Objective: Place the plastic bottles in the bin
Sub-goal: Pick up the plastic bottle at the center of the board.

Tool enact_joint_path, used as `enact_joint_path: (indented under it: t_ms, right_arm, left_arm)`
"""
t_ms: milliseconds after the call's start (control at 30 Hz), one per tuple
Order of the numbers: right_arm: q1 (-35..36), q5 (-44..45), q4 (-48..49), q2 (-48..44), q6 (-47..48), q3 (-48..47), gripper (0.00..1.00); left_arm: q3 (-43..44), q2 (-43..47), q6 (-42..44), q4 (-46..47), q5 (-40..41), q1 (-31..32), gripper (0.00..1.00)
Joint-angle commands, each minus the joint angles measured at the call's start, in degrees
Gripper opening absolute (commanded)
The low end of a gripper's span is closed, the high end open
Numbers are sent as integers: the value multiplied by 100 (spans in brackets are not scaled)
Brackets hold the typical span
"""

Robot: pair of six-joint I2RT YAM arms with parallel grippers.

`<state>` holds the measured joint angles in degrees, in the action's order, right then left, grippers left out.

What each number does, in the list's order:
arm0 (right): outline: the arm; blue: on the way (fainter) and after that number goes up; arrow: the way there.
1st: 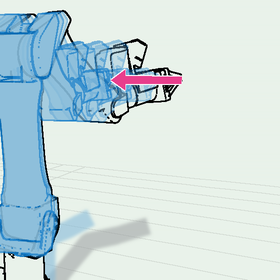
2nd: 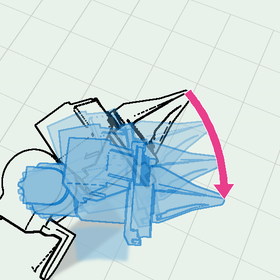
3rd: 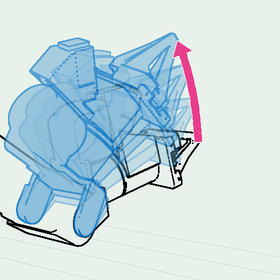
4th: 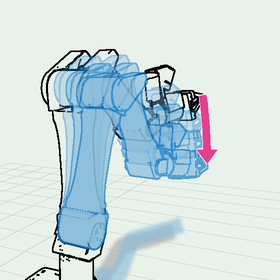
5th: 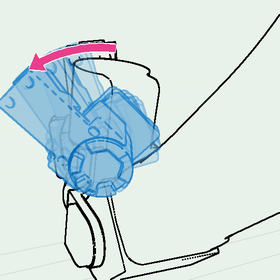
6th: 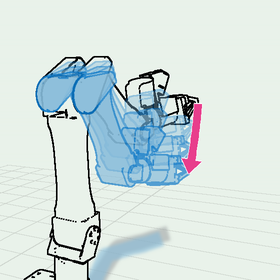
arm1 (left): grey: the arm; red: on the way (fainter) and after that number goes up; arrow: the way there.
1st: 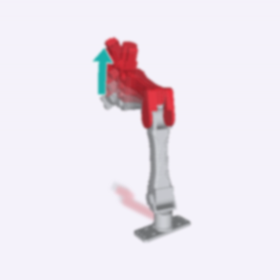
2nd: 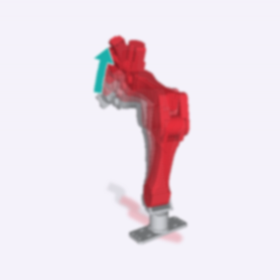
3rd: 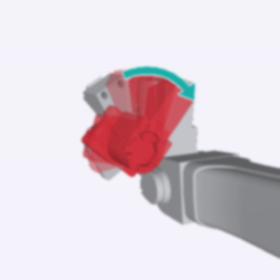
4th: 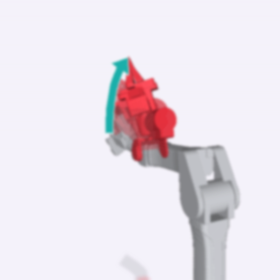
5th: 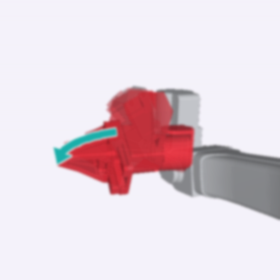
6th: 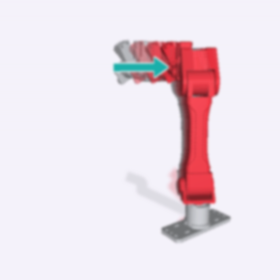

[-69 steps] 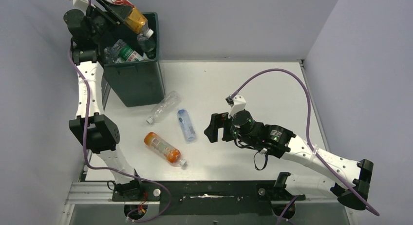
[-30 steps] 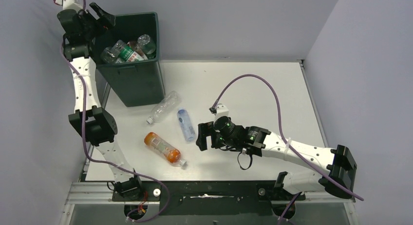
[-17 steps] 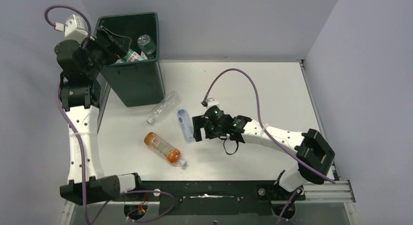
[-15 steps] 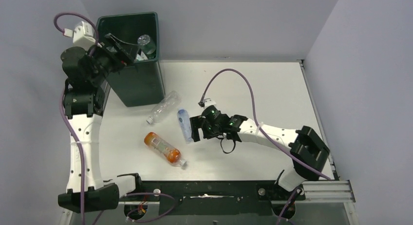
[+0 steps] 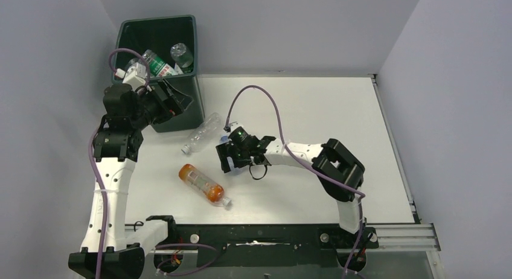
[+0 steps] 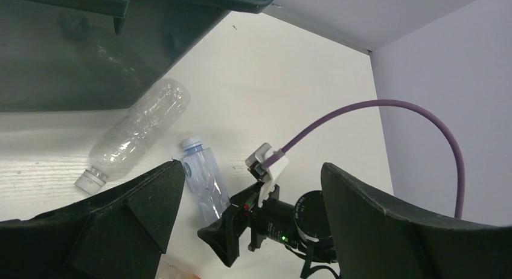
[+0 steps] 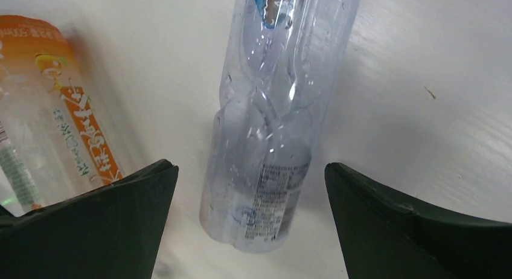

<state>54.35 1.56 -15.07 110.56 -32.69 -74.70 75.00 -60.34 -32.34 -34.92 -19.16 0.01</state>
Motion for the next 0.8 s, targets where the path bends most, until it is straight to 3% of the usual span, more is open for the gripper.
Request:
enact_joint_path:
  t_ms: [0, 133, 400, 767]
  right_arm:
    - [-38, -74, 46, 295, 208, -506, 100]
    - [-46, -67, -80, 522, 254, -671, 92]
    - [-59, 3, 3, 241, 172, -441, 49]
    - [155, 560, 84, -1448, -318, 851, 46]
  left_arm:
    - [-5, 154, 61, 98, -96, 47, 84]
    - [56, 89, 70, 103, -97, 43, 84]
    - [43, 29, 86, 73, -135, 59, 84]
    - [-337, -173, -101, 232, -735, 217, 84]
